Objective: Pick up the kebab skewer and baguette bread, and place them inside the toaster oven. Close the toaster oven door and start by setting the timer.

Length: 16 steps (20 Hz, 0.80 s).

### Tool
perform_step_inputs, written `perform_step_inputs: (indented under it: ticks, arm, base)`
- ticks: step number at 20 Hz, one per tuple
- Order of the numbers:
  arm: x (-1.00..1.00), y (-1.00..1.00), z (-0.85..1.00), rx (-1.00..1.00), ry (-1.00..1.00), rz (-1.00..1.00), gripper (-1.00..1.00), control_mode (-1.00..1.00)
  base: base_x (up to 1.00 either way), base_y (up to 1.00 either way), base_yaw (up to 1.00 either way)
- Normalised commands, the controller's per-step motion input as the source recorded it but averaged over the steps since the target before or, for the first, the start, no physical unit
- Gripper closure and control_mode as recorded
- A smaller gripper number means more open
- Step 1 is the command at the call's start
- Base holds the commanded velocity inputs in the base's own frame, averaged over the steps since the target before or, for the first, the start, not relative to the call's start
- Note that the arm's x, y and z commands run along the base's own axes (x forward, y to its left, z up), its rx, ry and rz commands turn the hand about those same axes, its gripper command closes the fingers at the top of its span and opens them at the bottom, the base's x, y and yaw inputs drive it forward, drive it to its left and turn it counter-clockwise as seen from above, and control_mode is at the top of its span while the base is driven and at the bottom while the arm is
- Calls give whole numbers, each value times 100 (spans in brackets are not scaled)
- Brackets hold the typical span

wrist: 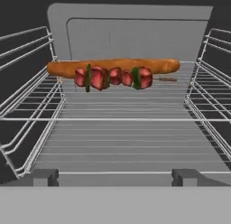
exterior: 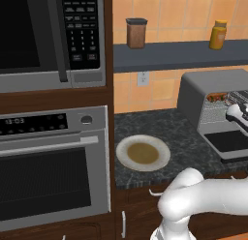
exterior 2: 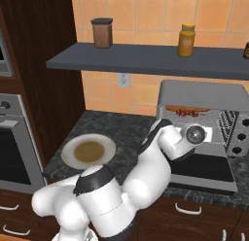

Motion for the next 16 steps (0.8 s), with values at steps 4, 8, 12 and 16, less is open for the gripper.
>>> perform_step_inputs:
  ticks: [4, 8, 12, 16]
  arm:
    - [-87, -39, 0, 0, 0, 1, -100, -100]
    - [-100, -31, -36, 7, 2, 0, -100, -100]
    - [-100, -12, -55, 3, 1, 0, -100, -100]
    - [-94, 0, -49, 0, 2, 0, -100, -100]
  base:
    - [0, 0, 0]
    - [0, 0, 0]
    - [0, 0, 0]
    - [0, 0, 0]
